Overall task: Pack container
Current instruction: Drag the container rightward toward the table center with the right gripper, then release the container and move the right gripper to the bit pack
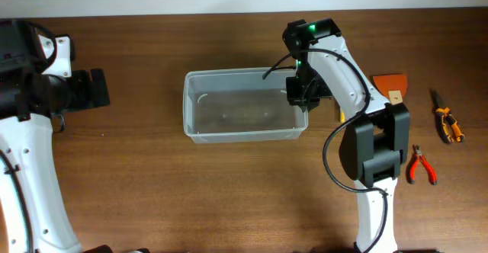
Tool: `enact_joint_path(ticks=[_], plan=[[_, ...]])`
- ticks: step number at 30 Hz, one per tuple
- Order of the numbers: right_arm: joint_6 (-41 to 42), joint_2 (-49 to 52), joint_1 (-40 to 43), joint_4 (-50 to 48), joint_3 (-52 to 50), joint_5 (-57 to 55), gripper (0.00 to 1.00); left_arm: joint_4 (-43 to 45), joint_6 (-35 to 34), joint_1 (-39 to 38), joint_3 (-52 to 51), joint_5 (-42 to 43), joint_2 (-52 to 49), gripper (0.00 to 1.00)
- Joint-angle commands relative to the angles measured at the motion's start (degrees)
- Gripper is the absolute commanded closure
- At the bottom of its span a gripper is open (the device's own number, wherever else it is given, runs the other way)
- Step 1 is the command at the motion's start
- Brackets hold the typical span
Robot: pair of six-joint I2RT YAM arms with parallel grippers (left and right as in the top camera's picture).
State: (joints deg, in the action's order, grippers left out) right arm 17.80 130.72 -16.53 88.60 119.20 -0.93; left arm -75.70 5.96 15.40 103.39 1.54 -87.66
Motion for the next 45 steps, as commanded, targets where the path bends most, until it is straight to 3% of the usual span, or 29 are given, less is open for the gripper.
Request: enact_joint_path(ticks=[1,21,28,37,43,45], plan=[[2.25,0.37,0.0,0.52,-0.26,0.7,0.96,0.0,-0.76,0.26,0.9,0.66,-0.15,0.01],[4.42,0.37,0.02,0.33,-0.26,0.26,0.96,-0.44,-0.76,0.26,0.9,0.66,-0.15,0.01],[3.5,0.37,0.02,0.52,-0.26,0.28,0.81,-0.42,-0.76,0.26,0.9,0.63,-0.15,0.01],[1.46,0.31,0.09,1.68,0.68,0.26,0.8,-0.42,-0.76,0.26,0.9,0.63,-0.15,0.01],[0.39,0.11,0.63,6.14,9.49,0.26,0.79,-0.39,-0.76,0.26,0.9,0.63,-0.15,0.01],[-0.83,0.09,1.38,7.78,14.91,0.24,0.71,-0.42,-0.76,0.26,0.9,0.63,-0.15,0.01]])
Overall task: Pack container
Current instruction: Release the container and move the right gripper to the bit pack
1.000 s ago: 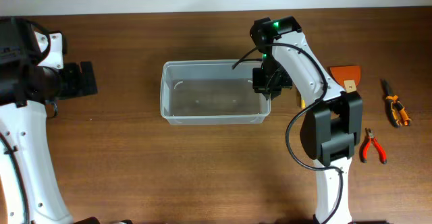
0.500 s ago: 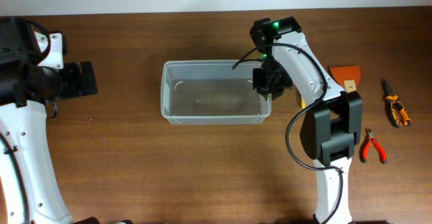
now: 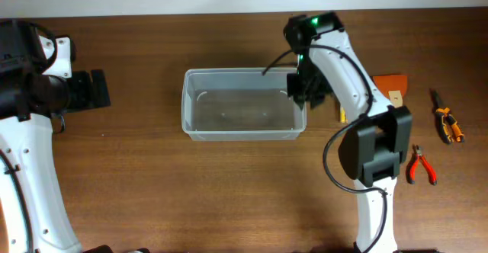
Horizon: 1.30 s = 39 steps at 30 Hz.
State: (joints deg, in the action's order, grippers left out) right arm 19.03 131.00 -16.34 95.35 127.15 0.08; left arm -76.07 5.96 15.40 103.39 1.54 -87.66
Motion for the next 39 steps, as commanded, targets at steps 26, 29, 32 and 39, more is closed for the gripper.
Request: enact_joint_path(ticks=[26,29,32,39], plan=[[-10.38,-2.1,22.43,-0.44,16.83,-6.21,0.01,-1.2,-0.74,0.26,0.9,0.63,-0.15,0.01],[-10.45,-2.05,22.45,-2.01,12.98,-6.32,0.01,-1.18,-0.74,0.26,0.9,0.63,-0.15,0.01],[-12.74,-2.05,21.97,-5.01,6.71,-6.34,0.01,-1.11,-0.74,0.26,0.9,0.63,-0.15,0.01],[-13.18,-2.05,21.35,-12.46,-5.38,-6.05,0.01,-1.16,-0.74,0.26,0.9,0.63,-0.15,0.01]])
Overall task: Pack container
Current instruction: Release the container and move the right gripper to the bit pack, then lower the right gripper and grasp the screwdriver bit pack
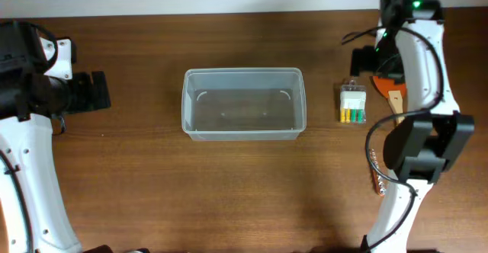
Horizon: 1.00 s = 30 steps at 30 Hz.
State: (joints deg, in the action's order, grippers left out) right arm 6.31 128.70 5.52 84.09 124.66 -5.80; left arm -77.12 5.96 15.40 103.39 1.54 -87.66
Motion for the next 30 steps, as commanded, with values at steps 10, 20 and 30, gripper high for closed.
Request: enact_joint_path(ticks=[10,20,30], plan=[[0.33,0.26,-2.8,-10.29,-15.63,6.08,0.01,-0.11,-0.76,0.26,0.9,0.63,-0.15,0.01],[-2.14,0.26,-2.86,-14.97,-20.63,6.25,0.02,-0.9,-0.74,0.26,0.9,0.61,-0.15,0.01],[-2.86,0.26,-2.78,-18.01,-20.63,5.62,0.01,-0.96,-0.74,0.26,0.9,0.61,-0.15,0.01]])
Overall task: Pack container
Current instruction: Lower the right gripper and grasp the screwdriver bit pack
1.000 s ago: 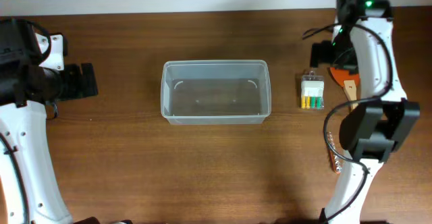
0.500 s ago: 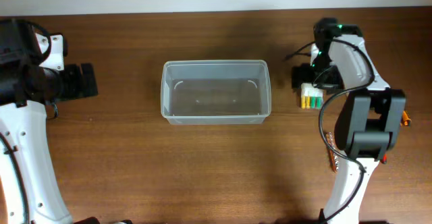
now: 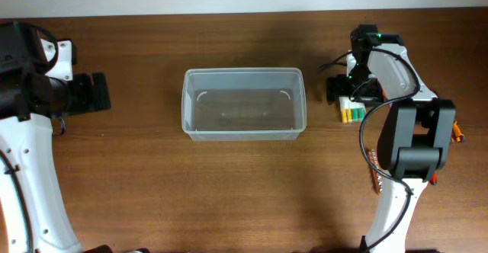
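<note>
A clear plastic container [image 3: 243, 104] stands empty in the middle of the brown table. To its right lies a small pack with yellow and green pieces [image 3: 351, 115]; only its near end shows. My right gripper [image 3: 340, 91] hangs over the far end of that pack, between it and the container's right wall, and its jaws are too dark to read. My left gripper [image 3: 97, 92] points right at the far left, well away from the container, its jaw state unclear.
A brown strip of small parts [image 3: 374, 174] lies on the table near the right arm's base. A bit of an orange-handled tool [image 3: 456, 134] peeks out behind the right arm. The table's back edge runs along the top.
My right gripper has moved from the back right corner, forward and left, and now covers the far end of the yellow and green pack. The container and left arm are unchanged.
My right gripper was at the container's right wall, with the container slightly askew. It was still there a moment later and the container sat straighter. Then it was at the back right, with the pack showing beside the container. Now it is over the pack.
</note>
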Tool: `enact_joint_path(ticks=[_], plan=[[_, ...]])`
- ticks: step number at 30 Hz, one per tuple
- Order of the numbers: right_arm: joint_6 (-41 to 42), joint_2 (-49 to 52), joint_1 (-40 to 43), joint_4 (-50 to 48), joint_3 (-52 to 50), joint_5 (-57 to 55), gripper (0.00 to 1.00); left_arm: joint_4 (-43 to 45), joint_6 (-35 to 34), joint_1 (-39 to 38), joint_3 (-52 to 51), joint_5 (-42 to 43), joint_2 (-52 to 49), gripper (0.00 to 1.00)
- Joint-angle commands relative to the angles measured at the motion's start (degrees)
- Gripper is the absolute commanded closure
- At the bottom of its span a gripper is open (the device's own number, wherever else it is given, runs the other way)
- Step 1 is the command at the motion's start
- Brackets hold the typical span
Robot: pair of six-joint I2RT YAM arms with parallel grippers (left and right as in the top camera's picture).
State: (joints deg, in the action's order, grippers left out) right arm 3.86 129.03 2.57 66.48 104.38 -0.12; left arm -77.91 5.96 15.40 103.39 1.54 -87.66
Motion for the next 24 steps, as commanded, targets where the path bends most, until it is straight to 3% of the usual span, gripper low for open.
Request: enact_joint_path(ticks=[1,24], plan=[[-0.42,-0.07,0.17,-0.44,-0.35,-0.09,0.02,-0.17,-0.74,0.26,0.9,0.63,-0.15,0.01],[-6.78,1.75,0.22,-0.72,-0.35,-6.95,0.01,-0.17,-0.74,0.26,0.9,0.61,-0.15,0.01]])
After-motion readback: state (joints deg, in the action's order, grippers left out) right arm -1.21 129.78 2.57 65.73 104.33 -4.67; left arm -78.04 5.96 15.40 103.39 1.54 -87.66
